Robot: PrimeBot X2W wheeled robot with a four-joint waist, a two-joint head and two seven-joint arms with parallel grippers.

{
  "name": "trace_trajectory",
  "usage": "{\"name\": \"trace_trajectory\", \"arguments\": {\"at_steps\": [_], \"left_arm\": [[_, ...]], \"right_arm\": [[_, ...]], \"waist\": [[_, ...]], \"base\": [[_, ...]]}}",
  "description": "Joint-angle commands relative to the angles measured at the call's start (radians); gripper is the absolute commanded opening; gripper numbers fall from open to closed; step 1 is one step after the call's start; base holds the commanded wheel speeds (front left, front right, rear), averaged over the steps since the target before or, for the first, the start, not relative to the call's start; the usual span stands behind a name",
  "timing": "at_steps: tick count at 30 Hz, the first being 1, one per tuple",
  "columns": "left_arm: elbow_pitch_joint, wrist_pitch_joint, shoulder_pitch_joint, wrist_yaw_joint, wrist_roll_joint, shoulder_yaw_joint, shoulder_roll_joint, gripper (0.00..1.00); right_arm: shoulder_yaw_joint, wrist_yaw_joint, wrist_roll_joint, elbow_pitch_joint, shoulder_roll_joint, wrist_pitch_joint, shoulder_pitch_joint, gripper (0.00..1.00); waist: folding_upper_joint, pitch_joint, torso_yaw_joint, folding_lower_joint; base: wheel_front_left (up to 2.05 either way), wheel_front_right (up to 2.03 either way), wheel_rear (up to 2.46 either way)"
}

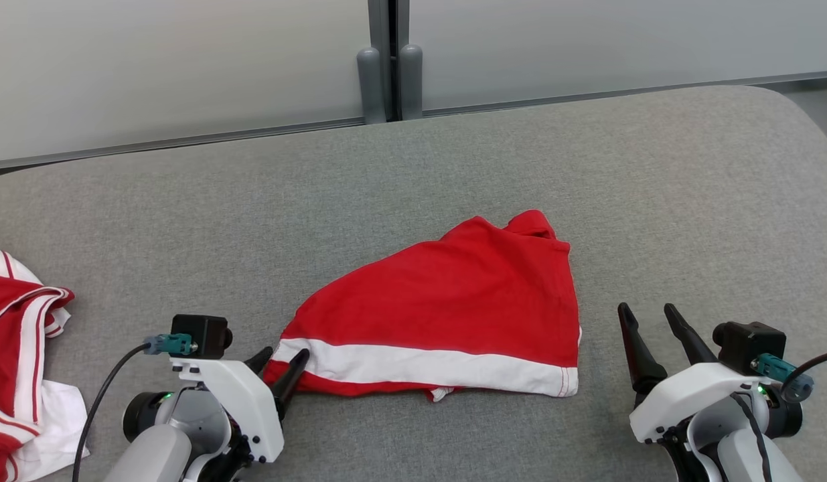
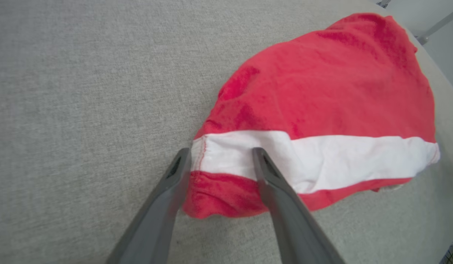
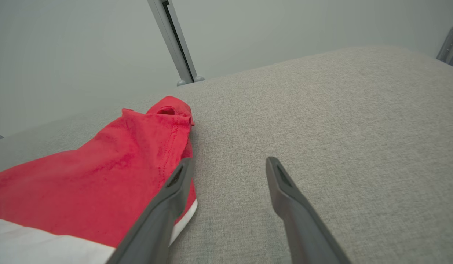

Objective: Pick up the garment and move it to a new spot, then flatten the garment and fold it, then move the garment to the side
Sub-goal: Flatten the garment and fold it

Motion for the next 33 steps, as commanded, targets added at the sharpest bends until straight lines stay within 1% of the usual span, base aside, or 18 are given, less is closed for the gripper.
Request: {"name": "trace_trajectory", "arguments": {"at_steps": [1,2,3,8,12,13,14,17,18,21,22,24,29,30,31,32,33], "left_arm": [[0.010,0.002,-0.013,-0.005,-0.002,-0.001,0.007,0.43],[0.014,0.001,-0.013,-0.006,-0.003,-0.002,0.006,0.34],[0.018,-0.002,-0.014,-0.008,-0.004,-0.003,0.005,0.00],[0.010,-0.045,-0.013,-0.009,0.011,0.000,0.008,0.00],[-0.033,-0.127,-0.002,0.008,0.069,-0.006,0.029,0.00],[-0.033,-0.127,-0.002,0.008,0.069,-0.006,0.029,0.00],[-0.064,-0.189,0.016,0.033,0.124,-0.014,0.046,0.00],[-0.108,-0.280,0.044,0.067,0.259,-0.075,0.082,0.00],[-0.108,-0.280,0.044,0.067,0.259,-0.075,0.082,0.00],[-0.102,-0.350,0.078,0.114,0.373,-0.135,0.100,0.00],[-0.091,-0.369,0.089,0.127,0.395,-0.151,0.095,0.00],[-0.023,-0.434,0.100,0.171,0.473,-0.201,0.070,0.00],[0.093,-0.455,0.103,0.184,0.480,-0.232,0.024,0.00],[0.112,-0.463,0.101,0.189,0.476,-0.231,0.014,0.23],[0.130,-0.470,0.099,0.191,0.473,-0.230,0.006,0.57],[0.142,-0.478,0.096,0.195,0.471,-0.228,-0.001,0.96],[0.150,-0.485,0.093,0.195,0.461,-0.223,-0.010,1.00]], "right_arm": [[0.001,0.002,0.007,0.004,-0.005,-0.002,-0.004,1.00],[0.001,0.002,0.006,0.006,-0.005,-0.003,-0.004,1.00],[0.001,0.002,0.005,0.007,-0.005,-0.004,-0.004,1.00],[-0.002,0.002,0.008,0.014,-0.005,-0.010,0.002,1.00],[-0.003,0.002,0.005,0.018,-0.005,-0.013,0.008,1.00],[-0.003,0.002,0.005,0.018,-0.005,-0.013,0.008,1.00],[-0.002,0.002,0.005,0.019,-0.005,-0.013,0.011,1.00],[-0.002,0.002,0.005,0.017,-0.006,-0.015,0.015,1.00],[-0.002,0.002,0.005,0.017,-0.006,-0.015,0.015,1.00],[-0.003,0.002,0.004,0.017,-0.006,-0.014,0.013,1.00],[-0.004,0.002,0.005,0.017,-0.006,-0.014,0.011,1.00],[-0.006,0.002,0.006,0.014,-0.011,-0.014,0.010,1.00],[-0.010,0.002,0.002,0.013,-0.018,-0.008,0.011,1.00],[-0.011,0.002,0.002,0.013,-0.018,-0.006,0.013,1.00],[-0.012,0.002,0.001,0.013,-0.018,-0.007,0.015,1.00],[-0.013,0.002,-0.001,0.012,-0.018,-0.005,0.017,1.00],[-0.014,0.002,-0.002,0.012,-0.017,-0.005,0.019,1.00]], "waist": [[0.0000,-0.001,-0.003,0.0000],[0.0000,-0.002,-0.005,0.0000],[0.0000,-0.003,-0.005,0.0000],[0.0000,-0.013,0.002,0.0000],[0.0000,-0.028,0.015,0.0000],[0.0000,-0.028,0.015,0.0000],[0.0000,-0.035,0.021,0.0000],[0.0000,-0.040,0.033,0.0000],[0.0000,-0.040,0.033,0.0000],[0.0000,-0.040,0.040,0.0000],[0.0000,-0.038,0.043,0.0000],[0.0000,-0.036,0.054,0.0000],[0.0000,-0.047,0.061,0.0000],[0.0000,-0.050,0.061,0.0000],[0.0000,-0.054,0.062,0.0000],[0.0000,-0.057,0.063,0.0000],[0.0000,-0.061,0.063,0.0000]], "base": [[0.00,0.00,0.00],[0.00,0.00,0.00],[0.00,0.00,0.00],[0.00,0.00,0.00],[0.00,0.00,0.00],[0.00,0.00,0.00],[0.00,0.00,0.00],[0.00,0.00,0.00],[0.00,0.00,0.00],[0.00,0.00,0.00],[0.00,0.00,0.00],[0.00,0.00,0.00],[0.00,0.00,0.00],[0.00,0.00,0.00],[0.00,0.00,0.00],[0.00,0.00,0.00],[0.00,0.00,0.00]]}}
